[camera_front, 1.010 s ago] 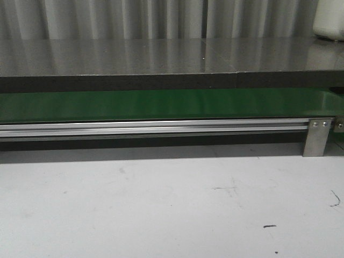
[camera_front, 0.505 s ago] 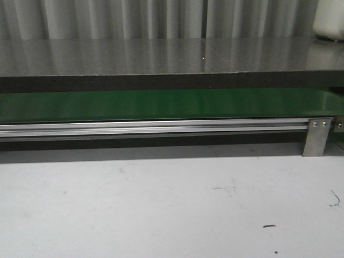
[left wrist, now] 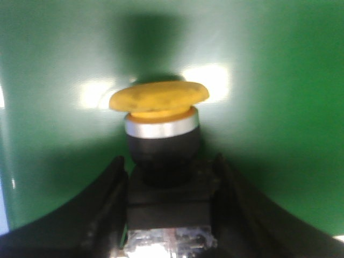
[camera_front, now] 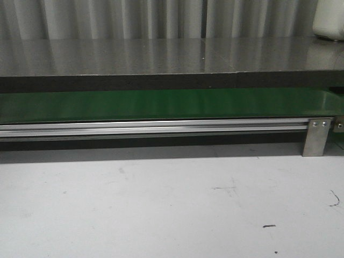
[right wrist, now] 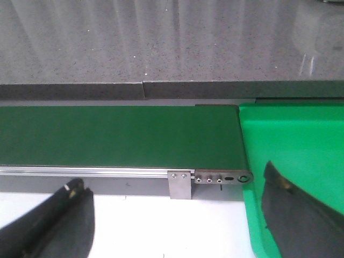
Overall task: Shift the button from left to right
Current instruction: 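Lower the held button onto the belt end and open the left gripper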
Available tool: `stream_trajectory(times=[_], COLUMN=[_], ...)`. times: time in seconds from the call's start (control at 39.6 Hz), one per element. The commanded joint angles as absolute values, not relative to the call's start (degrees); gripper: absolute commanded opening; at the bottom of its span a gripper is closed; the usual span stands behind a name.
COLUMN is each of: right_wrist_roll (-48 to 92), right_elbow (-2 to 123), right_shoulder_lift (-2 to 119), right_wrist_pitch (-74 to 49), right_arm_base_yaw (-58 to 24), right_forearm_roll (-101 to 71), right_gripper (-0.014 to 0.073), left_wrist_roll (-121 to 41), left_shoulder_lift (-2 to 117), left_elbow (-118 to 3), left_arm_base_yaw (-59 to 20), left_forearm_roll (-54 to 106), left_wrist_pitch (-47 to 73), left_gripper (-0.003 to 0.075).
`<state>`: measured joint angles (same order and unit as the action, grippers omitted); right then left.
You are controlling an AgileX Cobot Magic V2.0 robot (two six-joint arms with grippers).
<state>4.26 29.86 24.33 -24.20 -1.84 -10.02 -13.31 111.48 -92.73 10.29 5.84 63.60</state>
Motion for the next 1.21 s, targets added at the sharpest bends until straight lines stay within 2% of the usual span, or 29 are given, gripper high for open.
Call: stream_trajectory(times=[0.0,0.15,0.23,0.45,0.66,0.73,1.03,1.11,1.19], right_wrist_roll=[4.6,4.6,4.6,4.6,4.6,4.6,4.6,4.6,4.6], right_elbow=[31.93,31.93,31.93,31.93,31.93,31.93,31.93,31.93,31.93], right_shoulder_lift=[25.11,25.11,25.11,25.11,25.11,25.11,25.11,25.11,25.11], right_wrist_pitch=[-19.96,-19.96,-19.96,-19.96,-19.96,-19.96,-19.96,-19.96,-19.96], right_arm_base_yaw=[-1.84,-1.84,-1.84,-1.84,-1.84,-1.84,-1.84,-1.84,-1.84], right_forearm_roll=[-10.17,-10.17,-10.17,-10.17,-10.17,-10.17,-10.17,-10.17,-10.17], right_gripper=[0.0646,0.0646,0.0646,0.0646,0.0646,0.0646,0.0646,0.0646,0.0646], left_wrist_roll=[-12.52,-12.52,-12.52,-12.52,-12.52,-12.62,-12.62,-12.62,-12.5], left_shoulder_lift=[108.6,108.73,109.29,111.53,111.43,111.21,108.65,108.58,108.58], left_elbow=[-94.47,-94.47,-94.47,-94.47,-96.1,-98.07,-110.54,-112.75,-113.23], left_arm_base_yaw=[10.08,10.08,10.08,10.08,10.08,9.79,6.62,5.68,5.32], left_forearm_roll=[6.16,6.06,6.06,6.06,7.16,7.56,7.56,7.56,7.56], left_wrist_pitch=[60.83,58.38,57.8,58.64,60.03,61.55,71.31,73.54,73.54], left_gripper=[0.0065,0.0069,0.0098,0.0295,0.0543,0.0581,0.057,0.0519,0.0417])
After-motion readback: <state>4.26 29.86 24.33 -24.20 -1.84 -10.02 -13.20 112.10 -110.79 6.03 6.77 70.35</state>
